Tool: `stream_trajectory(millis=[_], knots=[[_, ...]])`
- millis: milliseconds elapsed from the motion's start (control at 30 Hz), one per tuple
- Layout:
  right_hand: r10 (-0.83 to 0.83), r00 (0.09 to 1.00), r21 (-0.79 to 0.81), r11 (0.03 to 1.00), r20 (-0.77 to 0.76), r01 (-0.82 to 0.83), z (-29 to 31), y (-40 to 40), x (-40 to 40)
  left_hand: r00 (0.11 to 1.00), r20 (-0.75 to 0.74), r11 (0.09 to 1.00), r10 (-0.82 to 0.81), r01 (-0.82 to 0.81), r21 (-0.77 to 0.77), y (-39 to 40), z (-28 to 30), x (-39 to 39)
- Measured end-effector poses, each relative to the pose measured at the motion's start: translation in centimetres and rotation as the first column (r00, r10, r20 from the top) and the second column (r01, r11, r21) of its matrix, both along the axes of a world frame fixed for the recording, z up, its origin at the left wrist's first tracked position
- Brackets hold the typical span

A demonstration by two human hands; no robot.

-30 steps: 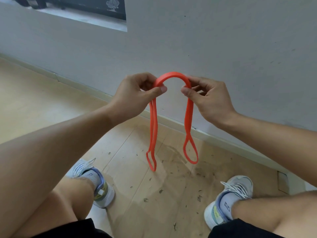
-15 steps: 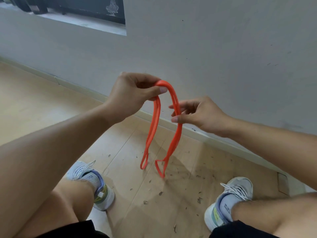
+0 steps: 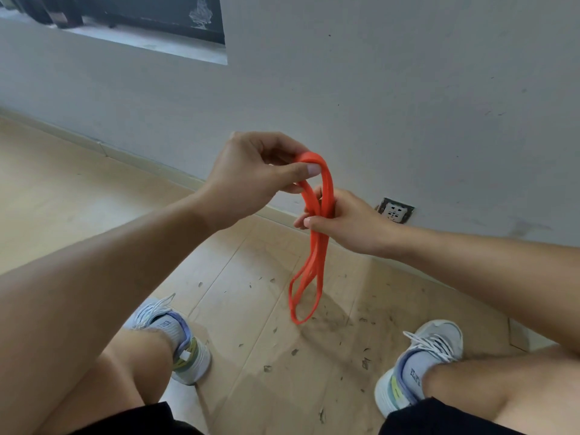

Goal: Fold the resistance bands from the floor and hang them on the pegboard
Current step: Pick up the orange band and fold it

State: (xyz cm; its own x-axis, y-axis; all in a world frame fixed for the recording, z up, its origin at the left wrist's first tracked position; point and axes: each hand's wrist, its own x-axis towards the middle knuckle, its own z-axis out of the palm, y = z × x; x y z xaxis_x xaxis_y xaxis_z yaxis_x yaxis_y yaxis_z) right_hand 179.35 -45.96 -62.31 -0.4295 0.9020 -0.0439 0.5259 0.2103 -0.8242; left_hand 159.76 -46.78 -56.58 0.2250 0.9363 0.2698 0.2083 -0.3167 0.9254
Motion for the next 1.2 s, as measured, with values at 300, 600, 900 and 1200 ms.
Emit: stream_trajectory(millis=[300,600,900,1200], knots=[[0.024,1.0,-0.008,1.0,0.019,-0.024,0.1,0.4,1.1,0.988,-0.148,0.997,0.049,-0.039,0.071,0.1,0.0,-1.0],[0.024,0.998,-0.042,0.999,0.053,-0.021,0.7,0.0,0.8,0.996,-0.087,0.999,0.025,-0.021,0.042,-0.3,0.6,-0.6],[-0.024,0.998,0.001,1.0,0.06,0.024,0.4,0.5,0.9,0.995,-0.099,1.0,0.018,-0.019,-0.002,0.2,0.7,-2.0],[-0.103,0.995,0.088,0.991,-0.009,0.103,0.6,0.9,1.8,0.989,-0.147,0.99,0.009,-0.03,-0.138,1.1,0.5,-4.0]])
